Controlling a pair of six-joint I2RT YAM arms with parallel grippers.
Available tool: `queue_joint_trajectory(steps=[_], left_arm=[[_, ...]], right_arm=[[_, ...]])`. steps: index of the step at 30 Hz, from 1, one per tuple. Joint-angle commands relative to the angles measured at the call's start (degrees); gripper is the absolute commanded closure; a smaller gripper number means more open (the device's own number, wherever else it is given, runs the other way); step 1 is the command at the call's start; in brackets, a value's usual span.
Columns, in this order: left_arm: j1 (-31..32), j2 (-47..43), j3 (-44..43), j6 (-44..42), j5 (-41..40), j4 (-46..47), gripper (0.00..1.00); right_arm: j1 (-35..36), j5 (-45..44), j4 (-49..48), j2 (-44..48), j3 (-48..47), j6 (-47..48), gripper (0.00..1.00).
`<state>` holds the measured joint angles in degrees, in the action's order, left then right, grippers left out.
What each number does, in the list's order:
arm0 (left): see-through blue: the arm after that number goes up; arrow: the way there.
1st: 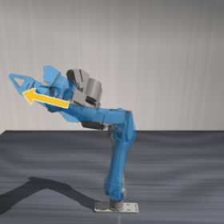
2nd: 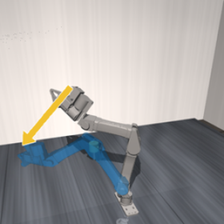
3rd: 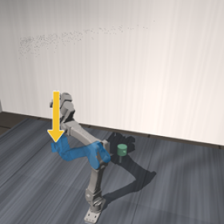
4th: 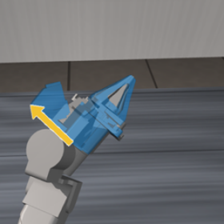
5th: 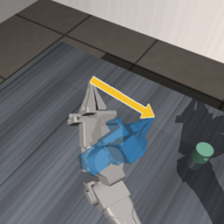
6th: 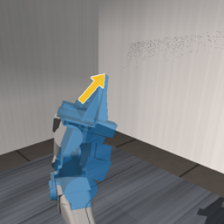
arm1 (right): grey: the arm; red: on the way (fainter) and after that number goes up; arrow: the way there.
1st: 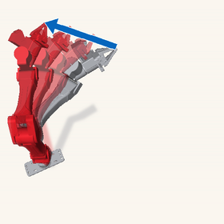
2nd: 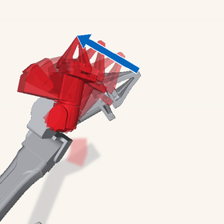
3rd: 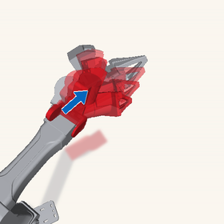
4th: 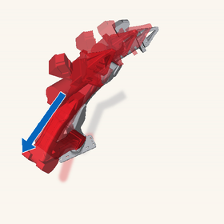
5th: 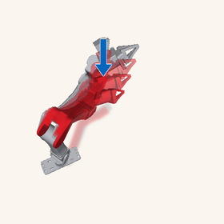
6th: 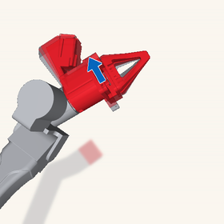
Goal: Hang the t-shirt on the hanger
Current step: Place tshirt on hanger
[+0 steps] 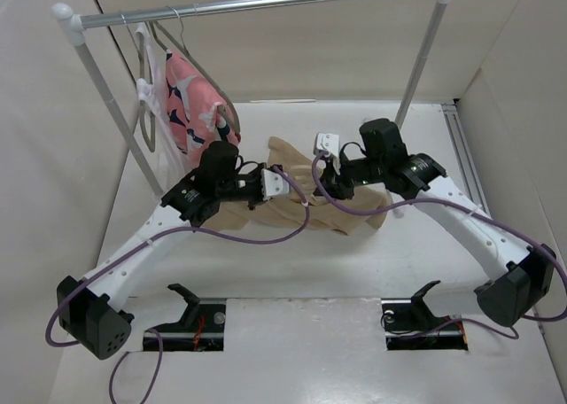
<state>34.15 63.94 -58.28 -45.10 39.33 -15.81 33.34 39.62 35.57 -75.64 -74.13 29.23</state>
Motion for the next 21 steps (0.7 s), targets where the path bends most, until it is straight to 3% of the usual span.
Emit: queue_joint_trajectory(steps=[1,2,3,7,12,16,18,19,21], left_arm=[[-0.66,-0.84,-3.42,3.61,3.38,4.74,1.00],[-1.27,-0.84,-3.42,4.75,4.25,5.44,1.00],[-2.06,-0.31,-3.94,5.72,5.83,5.44,1.00],[-5.84,0.91,-3.95,9.41,6.37,5.97,1.00],[-10.68,1.45,-3.95,13.10,5.68,7.45,1.00],[-13.67,2.68,-4.47,15.75,4.00,10.01,1.00],[-14.90,3.21,-4.47,16.27,4.00,10.63,0.92],[-14.90,3.21,-4.47,16.27,4.00,10.63,0.75],[-14.90,3.21,-5.09,16.27,6.35,12.03,0.57]], right_arm=[[0.41,-2.78,-6.12,0.23,-0.40,-2.43,0.82],[0.41,-3.75,-5.17,0.23,-0.93,-3.21,0.98],[0.41,-4.63,-4.55,0.23,-0.93,-3.22,1.00],[-2.57,-7.10,3.87,4.79,-2.68,-2.61,1.00],[-8.81,-7.10,21.34,6.82,-10.66,-1.47,1.00],[-11.63,-9.11,26.30,8.83,-14.37,-1.46,1.00],[-12.16,-9.64,26.91,9.45,-14.99,-1.46,1.00],[-12.77,-9.64,26.92,9.45,-15.86,-2.07,1.00],[-12.78,-8.69,26.92,8.85,-16.66,-2.86,1.00]])
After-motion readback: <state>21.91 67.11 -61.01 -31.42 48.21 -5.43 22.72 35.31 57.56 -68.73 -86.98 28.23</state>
